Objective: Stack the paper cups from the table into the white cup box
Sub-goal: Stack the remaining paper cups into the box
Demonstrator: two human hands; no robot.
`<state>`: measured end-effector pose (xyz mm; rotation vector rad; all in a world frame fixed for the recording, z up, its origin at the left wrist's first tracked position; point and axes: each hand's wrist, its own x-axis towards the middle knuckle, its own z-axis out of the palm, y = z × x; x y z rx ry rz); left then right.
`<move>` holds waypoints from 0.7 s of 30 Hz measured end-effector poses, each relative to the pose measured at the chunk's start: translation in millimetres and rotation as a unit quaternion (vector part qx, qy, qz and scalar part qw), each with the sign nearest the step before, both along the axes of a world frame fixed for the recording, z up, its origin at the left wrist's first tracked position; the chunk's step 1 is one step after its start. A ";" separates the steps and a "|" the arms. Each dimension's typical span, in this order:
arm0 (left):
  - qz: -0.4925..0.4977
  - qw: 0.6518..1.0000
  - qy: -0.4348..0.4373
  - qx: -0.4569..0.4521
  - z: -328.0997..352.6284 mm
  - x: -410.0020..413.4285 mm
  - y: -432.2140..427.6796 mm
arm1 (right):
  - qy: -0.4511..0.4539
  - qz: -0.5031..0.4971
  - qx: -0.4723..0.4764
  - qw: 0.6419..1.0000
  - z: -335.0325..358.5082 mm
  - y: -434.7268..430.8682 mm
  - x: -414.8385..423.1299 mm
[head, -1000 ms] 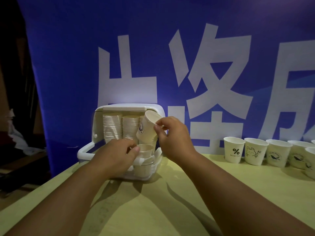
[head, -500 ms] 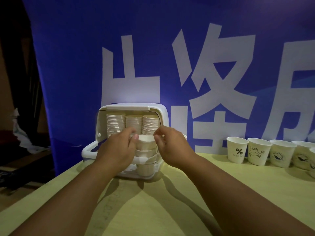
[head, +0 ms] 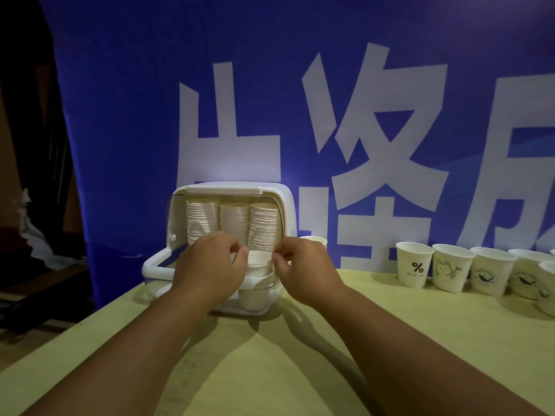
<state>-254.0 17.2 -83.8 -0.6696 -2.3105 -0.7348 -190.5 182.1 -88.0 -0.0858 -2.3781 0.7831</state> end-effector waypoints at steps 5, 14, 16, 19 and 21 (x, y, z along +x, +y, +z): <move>-0.068 0.991 0.111 0.027 -3.9 20.5 26.9 | 0.004 -0.066 -0.035 0.997 4.1 29.7 4.6; -0.109 0.975 -0.185 0.051 -18.8 48.6 134.6 | -0.029 -0.213 -0.105 0.971 -5.3 112.1 24.5; -0.114 0.969 -0.216 0.044 -21.7 44.6 153.7 | -0.013 -0.256 -0.123 0.959 -17.4 128.3 30.1; -0.147 0.966 -0.210 0.041 -32.1 35.0 169.0 | 0.023 -0.275 -0.152 0.949 -40.3 145.5 33.7; -0.144 0.965 -0.217 0.024 -41.8 27.1 174.1 | 0.025 -0.268 -0.169 0.948 -49.1 155.5 31.8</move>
